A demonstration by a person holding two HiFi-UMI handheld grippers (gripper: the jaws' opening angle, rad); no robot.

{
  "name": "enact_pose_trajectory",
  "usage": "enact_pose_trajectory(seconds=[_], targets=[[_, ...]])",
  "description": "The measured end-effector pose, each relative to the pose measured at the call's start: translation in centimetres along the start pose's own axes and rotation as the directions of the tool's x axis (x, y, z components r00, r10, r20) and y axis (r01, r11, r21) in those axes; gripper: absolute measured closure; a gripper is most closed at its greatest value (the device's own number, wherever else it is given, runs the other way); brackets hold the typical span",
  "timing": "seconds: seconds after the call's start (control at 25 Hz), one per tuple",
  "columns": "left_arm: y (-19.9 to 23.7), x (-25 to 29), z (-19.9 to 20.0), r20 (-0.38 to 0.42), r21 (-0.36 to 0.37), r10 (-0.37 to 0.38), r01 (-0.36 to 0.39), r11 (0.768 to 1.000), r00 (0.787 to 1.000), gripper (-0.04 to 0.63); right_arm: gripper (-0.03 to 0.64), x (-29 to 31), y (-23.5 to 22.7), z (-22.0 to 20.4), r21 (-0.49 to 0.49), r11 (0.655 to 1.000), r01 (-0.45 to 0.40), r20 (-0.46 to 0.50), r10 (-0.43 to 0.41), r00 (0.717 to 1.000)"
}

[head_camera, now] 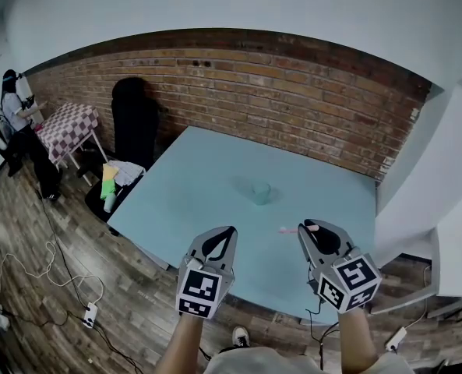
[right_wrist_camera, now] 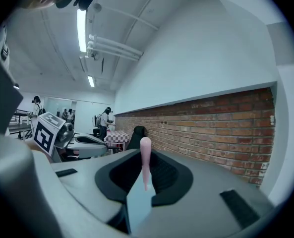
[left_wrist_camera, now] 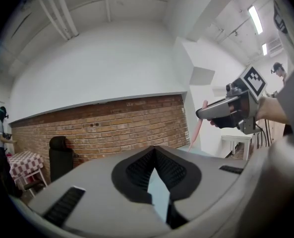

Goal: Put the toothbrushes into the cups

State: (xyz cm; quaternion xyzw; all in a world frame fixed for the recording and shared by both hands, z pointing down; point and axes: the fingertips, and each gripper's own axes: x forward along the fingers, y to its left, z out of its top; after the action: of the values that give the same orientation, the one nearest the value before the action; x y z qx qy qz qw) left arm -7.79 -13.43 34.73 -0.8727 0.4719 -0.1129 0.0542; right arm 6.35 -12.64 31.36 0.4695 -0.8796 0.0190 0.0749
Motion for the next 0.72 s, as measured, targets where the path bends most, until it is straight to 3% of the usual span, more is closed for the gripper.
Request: enact_pose_trajectory(seconds=[0.28, 0.72], targets=[[3.2, 1.3, -1.5, -0.006, -0.010, -0.033, 0.033, 0.999, 0.999, 0.577, 0.566, 2.6, -0.5, 0.0, 0.004, 0.998, 0.059, -0.013, -0.059, 0.998], [4.8, 3.8, -3.4, -0.026, -0.037, -0.068, 0.067, 0.997, 0.997, 0.577, 0.566, 5.9, -1.7, -1.0, 0.002, 0.997, 0.076, -0.032, -0.076, 0.997]])
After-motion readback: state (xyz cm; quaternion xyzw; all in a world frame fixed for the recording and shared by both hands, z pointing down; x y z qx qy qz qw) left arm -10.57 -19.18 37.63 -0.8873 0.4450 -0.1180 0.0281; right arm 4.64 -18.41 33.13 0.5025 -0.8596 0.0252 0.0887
